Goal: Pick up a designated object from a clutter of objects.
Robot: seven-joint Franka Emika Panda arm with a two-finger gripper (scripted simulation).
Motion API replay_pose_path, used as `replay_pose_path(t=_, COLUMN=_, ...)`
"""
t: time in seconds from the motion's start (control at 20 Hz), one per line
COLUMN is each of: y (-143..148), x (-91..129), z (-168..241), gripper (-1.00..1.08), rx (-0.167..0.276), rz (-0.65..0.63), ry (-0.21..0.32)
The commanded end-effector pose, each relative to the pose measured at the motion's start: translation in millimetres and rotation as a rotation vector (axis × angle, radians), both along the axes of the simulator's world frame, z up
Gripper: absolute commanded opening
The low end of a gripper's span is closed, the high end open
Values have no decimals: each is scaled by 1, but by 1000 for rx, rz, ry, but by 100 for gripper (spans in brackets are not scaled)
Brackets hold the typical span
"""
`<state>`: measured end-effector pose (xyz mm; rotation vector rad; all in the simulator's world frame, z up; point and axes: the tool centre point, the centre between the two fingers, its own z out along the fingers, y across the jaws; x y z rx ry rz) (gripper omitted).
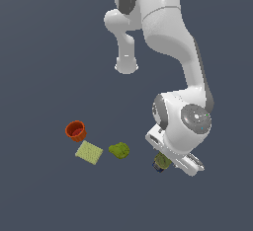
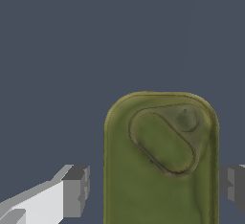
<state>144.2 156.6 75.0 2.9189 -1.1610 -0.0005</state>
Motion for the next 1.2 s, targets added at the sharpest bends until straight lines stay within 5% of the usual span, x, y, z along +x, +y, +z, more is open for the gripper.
replay_pose_path(t=0.0, y=0, x=0, z=-11, gripper=100, rx=0, rz=-1, ry=0)
replay_pose_path(t=0.35, y=0, x=1, z=-16, gripper=100, rx=0, rz=-2, ry=0)
replay_pose_path(t=0.4, y=0, x=1, z=-16, gripper=-100, rx=0, rz=-2, ry=0)
replay_pose_path(t=1.15, y=0, x=-2, z=-13, gripper=-100, rx=0, rz=-1, ry=0)
